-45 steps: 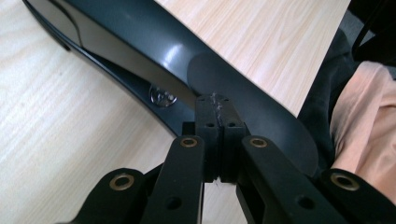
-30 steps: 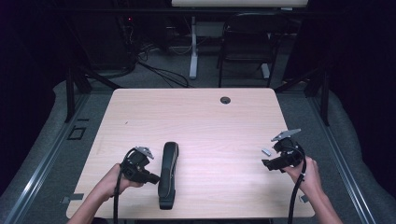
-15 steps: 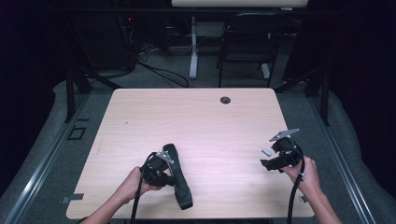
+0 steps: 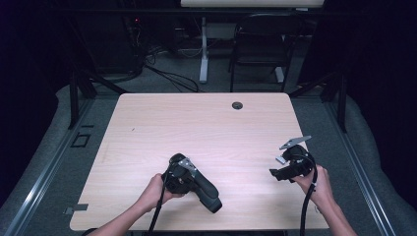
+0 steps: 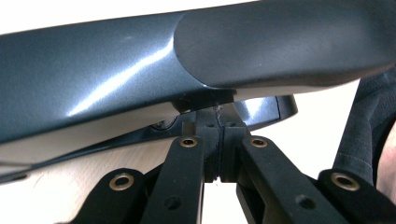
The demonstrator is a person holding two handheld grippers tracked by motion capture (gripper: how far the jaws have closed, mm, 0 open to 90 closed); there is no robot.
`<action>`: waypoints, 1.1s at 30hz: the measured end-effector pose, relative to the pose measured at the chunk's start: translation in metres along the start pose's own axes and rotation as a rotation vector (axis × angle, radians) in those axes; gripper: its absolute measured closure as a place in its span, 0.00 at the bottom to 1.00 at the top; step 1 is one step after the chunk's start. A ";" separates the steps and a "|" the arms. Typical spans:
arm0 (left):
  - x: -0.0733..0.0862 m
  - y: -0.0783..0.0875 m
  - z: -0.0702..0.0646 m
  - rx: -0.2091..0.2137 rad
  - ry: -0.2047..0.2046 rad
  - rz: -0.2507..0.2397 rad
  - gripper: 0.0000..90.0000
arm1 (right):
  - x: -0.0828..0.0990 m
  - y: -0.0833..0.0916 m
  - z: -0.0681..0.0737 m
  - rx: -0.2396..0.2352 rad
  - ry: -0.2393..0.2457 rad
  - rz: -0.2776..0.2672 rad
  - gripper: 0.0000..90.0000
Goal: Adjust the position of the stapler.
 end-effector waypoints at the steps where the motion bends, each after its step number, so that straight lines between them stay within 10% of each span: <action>1: 0.000 0.000 0.000 0.000 0.000 0.000 1.00 | 0.000 0.000 0.000 0.000 0.000 0.000 0.16; 18: -0.023 -0.012 0.002 0.019 -0.041 -0.005 0.98 | -0.024 -0.005 0.028 -0.074 0.058 -0.042 0.16; 24: -0.010 0.005 -0.006 0.135 -0.091 0.001 0.76 | -0.029 -0.010 0.041 -0.105 0.069 -0.044 0.17; 33: 0.000 0.039 -0.002 0.135 -0.155 -0.078 0.37 | -0.035 -0.009 0.051 -0.128 0.081 -0.063 0.16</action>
Point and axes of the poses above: each handheld gripper's, and its own axes: y roughly backward along the jaws, x roughly out of its underside, z roughly to its left, the point moved 9 cm from there along -y, roughly forward along the jaws, and after that the axes turned 7 degrees about -x, right-handed, at the moved point
